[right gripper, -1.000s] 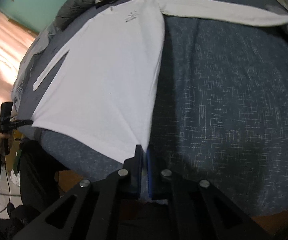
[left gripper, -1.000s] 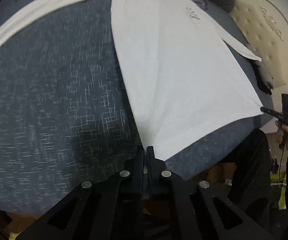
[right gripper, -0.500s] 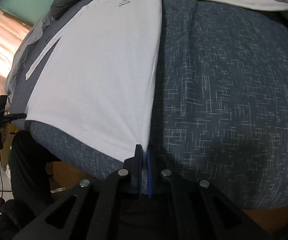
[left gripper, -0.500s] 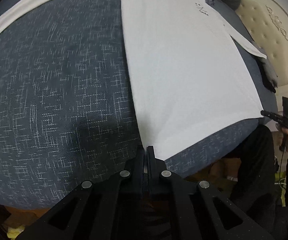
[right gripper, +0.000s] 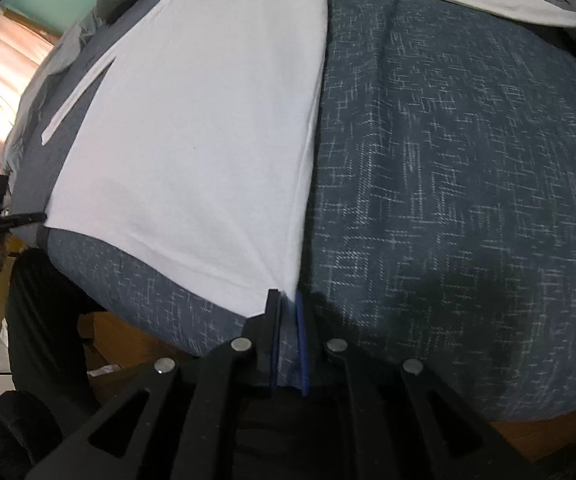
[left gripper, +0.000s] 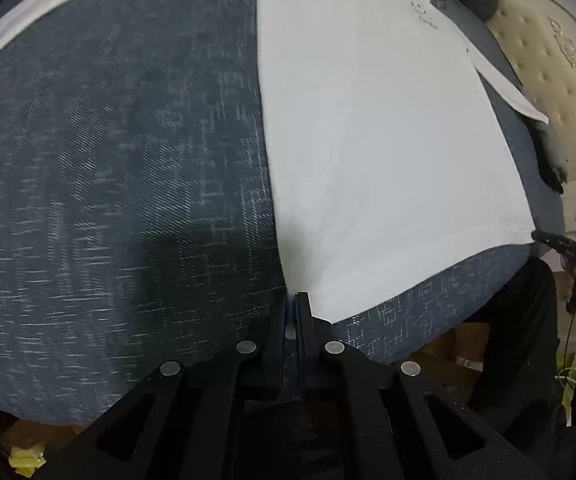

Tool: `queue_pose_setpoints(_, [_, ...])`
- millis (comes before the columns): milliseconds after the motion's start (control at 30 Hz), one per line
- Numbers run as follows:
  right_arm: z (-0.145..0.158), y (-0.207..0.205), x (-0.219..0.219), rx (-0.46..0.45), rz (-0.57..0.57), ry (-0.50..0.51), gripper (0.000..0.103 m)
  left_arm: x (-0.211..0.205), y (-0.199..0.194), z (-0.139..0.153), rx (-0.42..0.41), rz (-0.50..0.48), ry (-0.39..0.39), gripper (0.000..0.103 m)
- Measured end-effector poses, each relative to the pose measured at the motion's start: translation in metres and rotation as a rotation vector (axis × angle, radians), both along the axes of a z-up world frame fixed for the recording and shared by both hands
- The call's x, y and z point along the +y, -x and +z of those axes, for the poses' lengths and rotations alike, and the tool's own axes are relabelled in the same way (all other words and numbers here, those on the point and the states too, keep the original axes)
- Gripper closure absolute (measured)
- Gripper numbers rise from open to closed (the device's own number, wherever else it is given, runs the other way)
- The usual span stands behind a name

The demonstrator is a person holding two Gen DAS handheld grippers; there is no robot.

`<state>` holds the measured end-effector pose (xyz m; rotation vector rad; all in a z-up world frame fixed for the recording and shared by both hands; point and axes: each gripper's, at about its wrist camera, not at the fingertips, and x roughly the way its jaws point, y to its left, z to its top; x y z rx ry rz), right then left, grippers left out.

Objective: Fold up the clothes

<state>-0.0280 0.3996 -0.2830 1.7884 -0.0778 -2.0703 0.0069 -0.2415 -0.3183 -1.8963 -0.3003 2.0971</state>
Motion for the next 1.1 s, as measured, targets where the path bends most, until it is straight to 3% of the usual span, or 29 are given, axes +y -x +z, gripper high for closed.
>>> queue_pose_setpoints(200, [0.018,0.004,0.007,0.052,-0.025,0.018,0.095,-0.012,0.001,0.033,0.069,0.016,0.029,0.097])
queue_pose_setpoints(300, [0.021,0.016,-0.001,0.064,-0.033,0.059,0.095,-0.006,0.008,0.047,0.11,0.013,0.025,0.091])
queue_pose_setpoints(400, [0.021,0.03,-0.011,0.069,-0.033,0.095,0.095,0.016,0.023,0.048,0.137,0.01,0.001,0.087])
queue_pose_setpoints(567, [-0.006,0.039,-0.027,0.009,-0.034,0.039,0.095,0.07,0.062,0.045,0.188,-0.004,-0.032,0.084])
queue_pose_setpoints(700, [-0.019,0.034,-0.024,-0.025,-0.025,-0.008,0.095,0.095,0.075,0.048,0.235,-0.028,0.003,0.082])
queue_pose_setpoints(867, [0.001,0.036,-0.008,0.014,-0.057,0.024,0.095,0.114,0.103,0.046,0.263,-0.018,-0.032,0.081])
queue_pose_setpoints(1000, [0.028,0.05,0.014,0.1,-0.12,0.065,0.095,0.122,0.116,0.056,0.284,-0.003,-0.046,0.078])
queue_pose_setpoints(1100, [0.044,0.07,0.031,0.167,-0.183,0.092,0.086,0.128,0.135,0.048,0.299,0.026,-0.055,0.075])
